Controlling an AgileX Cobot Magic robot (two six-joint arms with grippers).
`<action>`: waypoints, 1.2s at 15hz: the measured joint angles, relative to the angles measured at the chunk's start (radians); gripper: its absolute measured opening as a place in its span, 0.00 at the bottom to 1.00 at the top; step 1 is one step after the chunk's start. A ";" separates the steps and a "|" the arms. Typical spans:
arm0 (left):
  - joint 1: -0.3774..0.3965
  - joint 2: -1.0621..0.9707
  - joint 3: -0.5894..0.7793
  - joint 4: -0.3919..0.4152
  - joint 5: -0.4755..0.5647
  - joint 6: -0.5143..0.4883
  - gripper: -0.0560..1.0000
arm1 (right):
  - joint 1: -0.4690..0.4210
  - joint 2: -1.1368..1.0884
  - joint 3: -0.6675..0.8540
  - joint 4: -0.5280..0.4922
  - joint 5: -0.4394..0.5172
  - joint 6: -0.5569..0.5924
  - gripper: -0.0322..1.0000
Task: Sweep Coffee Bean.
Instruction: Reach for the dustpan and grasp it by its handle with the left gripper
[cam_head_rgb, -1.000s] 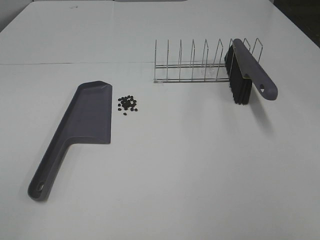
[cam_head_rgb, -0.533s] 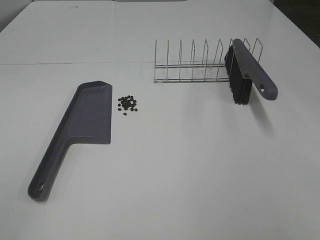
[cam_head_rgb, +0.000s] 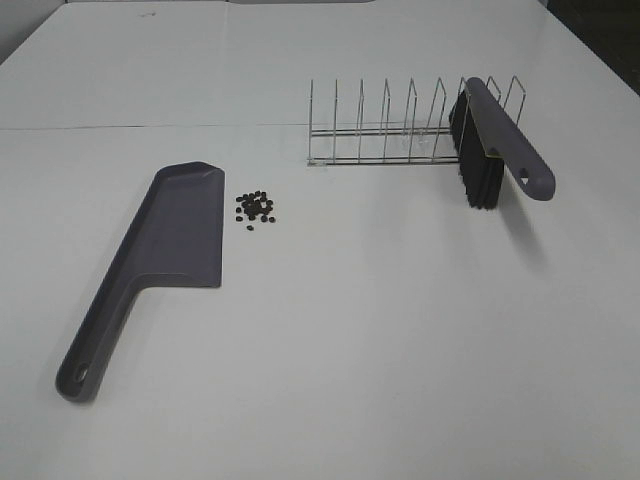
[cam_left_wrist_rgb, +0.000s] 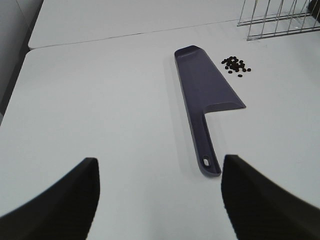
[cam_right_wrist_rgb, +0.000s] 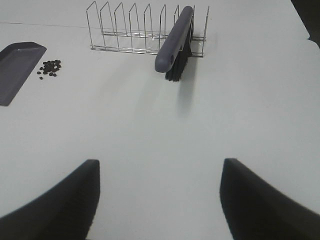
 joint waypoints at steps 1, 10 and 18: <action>0.000 0.000 0.000 0.000 0.000 0.000 0.66 | 0.000 0.000 0.000 0.000 0.000 0.000 0.66; 0.000 0.087 -0.004 0.008 -0.005 -0.037 0.66 | 0.000 0.000 0.000 0.000 0.000 0.000 0.66; 0.000 0.758 -0.126 -0.087 -0.351 -0.052 0.66 | 0.000 0.000 0.000 0.000 0.000 0.000 0.66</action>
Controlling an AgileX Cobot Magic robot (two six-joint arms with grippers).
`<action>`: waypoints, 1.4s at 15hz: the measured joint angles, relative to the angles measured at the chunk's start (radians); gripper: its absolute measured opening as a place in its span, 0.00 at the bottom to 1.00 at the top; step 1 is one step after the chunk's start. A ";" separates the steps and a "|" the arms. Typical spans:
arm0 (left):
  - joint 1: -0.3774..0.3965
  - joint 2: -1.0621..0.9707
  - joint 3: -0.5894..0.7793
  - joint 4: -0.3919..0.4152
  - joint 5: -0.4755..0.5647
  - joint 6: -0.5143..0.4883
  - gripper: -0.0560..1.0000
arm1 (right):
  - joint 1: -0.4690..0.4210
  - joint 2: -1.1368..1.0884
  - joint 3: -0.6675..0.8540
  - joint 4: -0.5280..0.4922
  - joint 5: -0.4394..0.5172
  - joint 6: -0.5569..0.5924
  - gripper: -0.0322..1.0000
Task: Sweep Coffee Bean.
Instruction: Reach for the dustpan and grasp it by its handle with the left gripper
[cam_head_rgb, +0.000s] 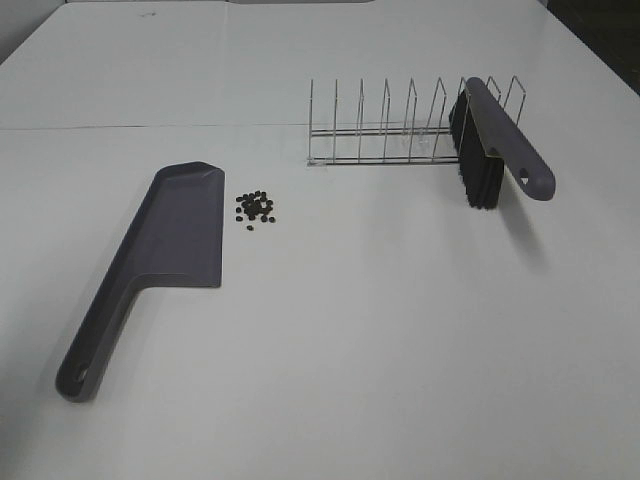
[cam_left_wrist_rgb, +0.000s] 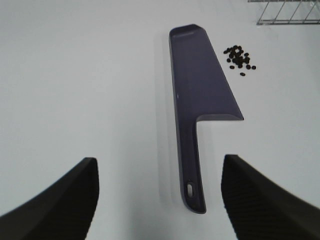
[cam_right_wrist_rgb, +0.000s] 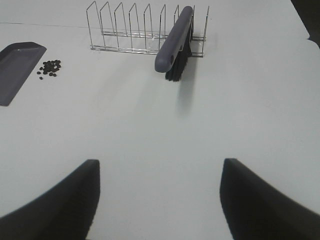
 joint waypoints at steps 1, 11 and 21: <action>0.000 0.114 -0.037 -0.014 -0.007 0.000 0.66 | 0.000 0.000 0.000 0.000 0.000 0.000 0.66; -0.191 0.990 -0.372 -0.004 0.007 -0.091 0.66 | 0.000 0.000 0.000 0.000 0.000 0.000 0.66; -0.232 1.198 -0.373 0.013 -0.115 -0.133 0.66 | 0.000 0.000 0.000 0.000 0.000 0.000 0.66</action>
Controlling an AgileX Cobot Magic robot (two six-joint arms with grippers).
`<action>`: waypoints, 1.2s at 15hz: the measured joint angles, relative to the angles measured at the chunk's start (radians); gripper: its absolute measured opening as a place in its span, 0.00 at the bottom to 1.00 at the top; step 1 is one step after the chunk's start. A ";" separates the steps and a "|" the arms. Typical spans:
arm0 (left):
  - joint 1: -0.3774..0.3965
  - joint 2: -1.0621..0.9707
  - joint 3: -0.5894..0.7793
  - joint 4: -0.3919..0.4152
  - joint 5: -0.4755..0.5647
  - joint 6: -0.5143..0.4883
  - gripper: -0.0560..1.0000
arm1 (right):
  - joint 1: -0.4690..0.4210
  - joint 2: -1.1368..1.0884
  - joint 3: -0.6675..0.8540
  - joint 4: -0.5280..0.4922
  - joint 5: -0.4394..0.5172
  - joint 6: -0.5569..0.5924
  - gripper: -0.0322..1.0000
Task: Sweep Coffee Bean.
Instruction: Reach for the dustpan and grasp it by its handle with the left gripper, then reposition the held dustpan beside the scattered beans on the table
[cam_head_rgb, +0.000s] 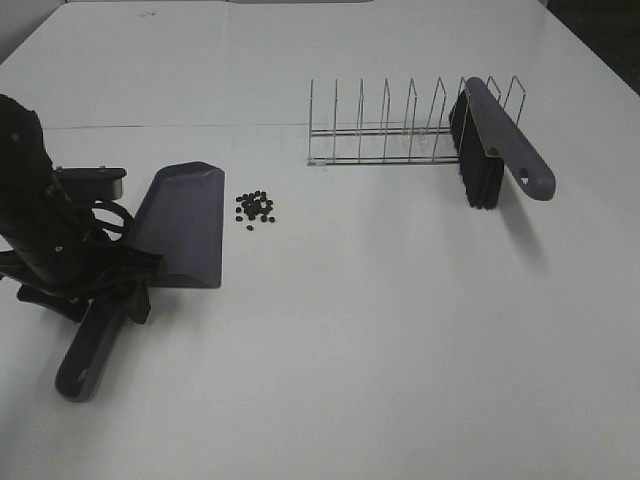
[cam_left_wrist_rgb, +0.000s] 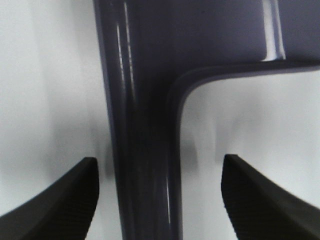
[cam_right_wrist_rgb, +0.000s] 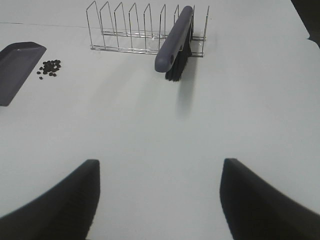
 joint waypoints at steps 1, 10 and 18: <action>0.000 0.018 -0.002 0.000 -0.008 0.000 0.66 | 0.000 0.000 0.000 0.000 0.000 0.000 0.66; 0.000 0.042 -0.022 0.015 0.008 -0.049 0.31 | 0.000 0.000 0.000 0.000 0.000 0.000 0.66; 0.000 -0.181 -0.015 0.064 0.066 -0.128 0.31 | 0.000 0.000 0.000 0.000 0.000 0.000 0.66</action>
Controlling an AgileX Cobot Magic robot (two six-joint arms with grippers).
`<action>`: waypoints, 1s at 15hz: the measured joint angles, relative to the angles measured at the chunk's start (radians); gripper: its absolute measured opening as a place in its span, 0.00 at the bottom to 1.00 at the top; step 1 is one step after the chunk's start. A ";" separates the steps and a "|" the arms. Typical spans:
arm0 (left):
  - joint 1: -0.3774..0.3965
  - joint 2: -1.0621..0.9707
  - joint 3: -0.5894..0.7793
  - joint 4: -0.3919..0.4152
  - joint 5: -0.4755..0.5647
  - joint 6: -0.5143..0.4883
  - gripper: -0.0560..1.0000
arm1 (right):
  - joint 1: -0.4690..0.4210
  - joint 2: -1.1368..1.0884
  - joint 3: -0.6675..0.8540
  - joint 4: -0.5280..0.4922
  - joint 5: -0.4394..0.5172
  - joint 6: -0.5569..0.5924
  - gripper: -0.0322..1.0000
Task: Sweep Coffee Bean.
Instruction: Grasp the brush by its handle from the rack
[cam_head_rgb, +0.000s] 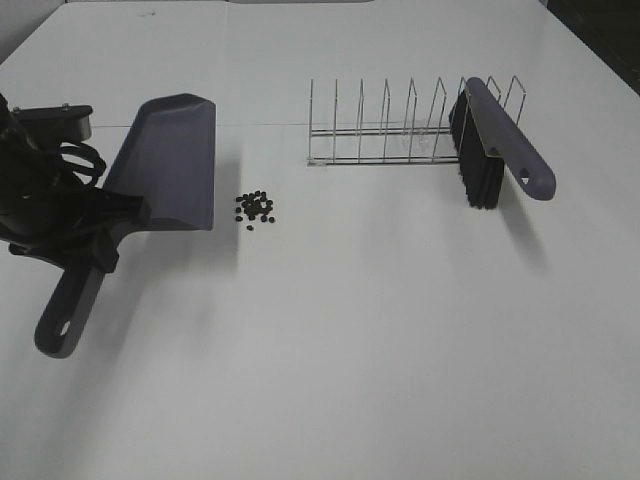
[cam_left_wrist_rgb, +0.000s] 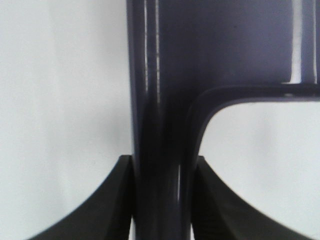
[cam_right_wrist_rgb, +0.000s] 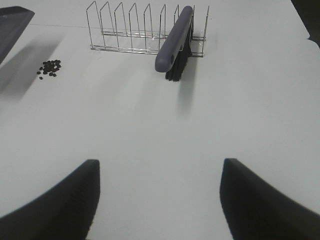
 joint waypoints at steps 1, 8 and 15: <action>0.000 -0.013 0.000 0.017 0.003 -0.011 0.30 | 0.000 0.000 0.000 0.000 0.000 0.000 0.66; 0.000 -0.017 0.005 0.032 0.030 -0.011 0.30 | 0.000 0.322 -0.030 0.001 -0.309 -0.001 0.66; 0.000 -0.017 0.005 0.033 0.034 -0.001 0.30 | 0.000 0.988 -0.336 0.111 -0.516 -0.072 0.65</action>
